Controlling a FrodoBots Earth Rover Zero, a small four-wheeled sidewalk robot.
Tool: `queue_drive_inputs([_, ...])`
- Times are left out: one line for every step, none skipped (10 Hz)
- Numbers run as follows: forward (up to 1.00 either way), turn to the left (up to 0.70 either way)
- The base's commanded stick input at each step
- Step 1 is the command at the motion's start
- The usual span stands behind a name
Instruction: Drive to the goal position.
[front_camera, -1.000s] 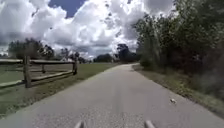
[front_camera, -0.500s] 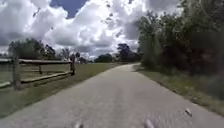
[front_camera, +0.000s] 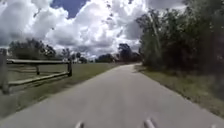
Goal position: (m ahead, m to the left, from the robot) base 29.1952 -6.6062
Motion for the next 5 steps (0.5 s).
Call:
queue_drive_inputs([0.7, 0.01])
queue_drive_inputs([0.7, 0.01])
queue_drive_inputs([0.7, 0.01])
queue_drive_inputs([0.7, 0.01])
queue_drive_inputs([0.7, 0.01])
